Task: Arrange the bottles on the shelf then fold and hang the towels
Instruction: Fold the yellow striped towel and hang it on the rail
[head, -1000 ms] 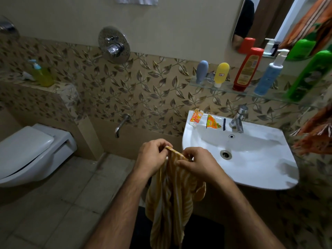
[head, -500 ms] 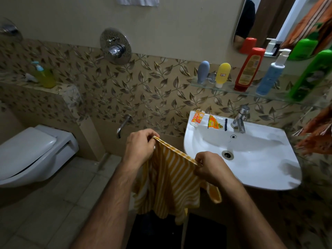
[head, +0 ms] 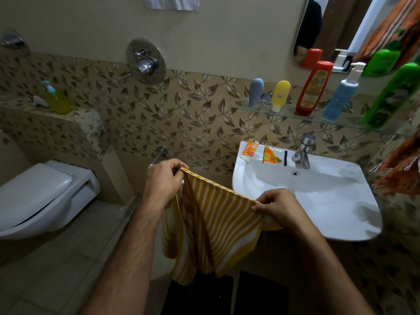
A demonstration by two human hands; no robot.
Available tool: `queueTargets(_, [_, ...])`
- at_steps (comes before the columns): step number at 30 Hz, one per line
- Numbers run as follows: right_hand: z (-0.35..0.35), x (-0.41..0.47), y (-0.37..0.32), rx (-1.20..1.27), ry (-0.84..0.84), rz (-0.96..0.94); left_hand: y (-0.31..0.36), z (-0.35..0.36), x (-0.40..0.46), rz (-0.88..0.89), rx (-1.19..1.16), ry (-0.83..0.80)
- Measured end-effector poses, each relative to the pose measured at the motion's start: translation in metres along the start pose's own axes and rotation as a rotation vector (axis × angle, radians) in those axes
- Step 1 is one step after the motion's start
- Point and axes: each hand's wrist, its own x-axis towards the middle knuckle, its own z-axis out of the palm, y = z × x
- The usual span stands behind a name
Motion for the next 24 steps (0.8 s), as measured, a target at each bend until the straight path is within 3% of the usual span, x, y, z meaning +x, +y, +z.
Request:
queueTargets(4, [-0.005,-0.002,-0.005,-0.200,0.103,-0.040,-0.009,0.007,0.002,-0.019,0.031,-0.038])
queueTargets(7, [-0.009,-0.002,-0.010,-0.264,0.082,-0.114,-0.019,0.013,0.002,-0.074,0.036,-0.090])
queueTargets(11, [-0.005,-0.002,-0.013,-0.051,-0.065,-0.140,-0.036,0.024,0.000,-0.158,0.023,-0.175])
queueTargets(14, [0.006,-0.001,-0.012,0.151,-0.043,-0.089,-0.045,0.036,-0.006,-0.185,-0.022,-0.197])
queueTargets(17, [0.016,0.002,-0.014,0.226,0.042,-0.103,-0.051,0.046,-0.014,-0.230,-0.124,-0.207])
queueTargets(20, [0.021,0.006,-0.018,0.132,0.142,-0.162,-0.048,0.051,-0.025,-0.226,-0.279,-0.252])
queueTargets(24, [0.025,0.006,-0.024,-0.073,0.157,-0.298,-0.022,0.051,-0.041,-0.067,-0.498,-0.470])
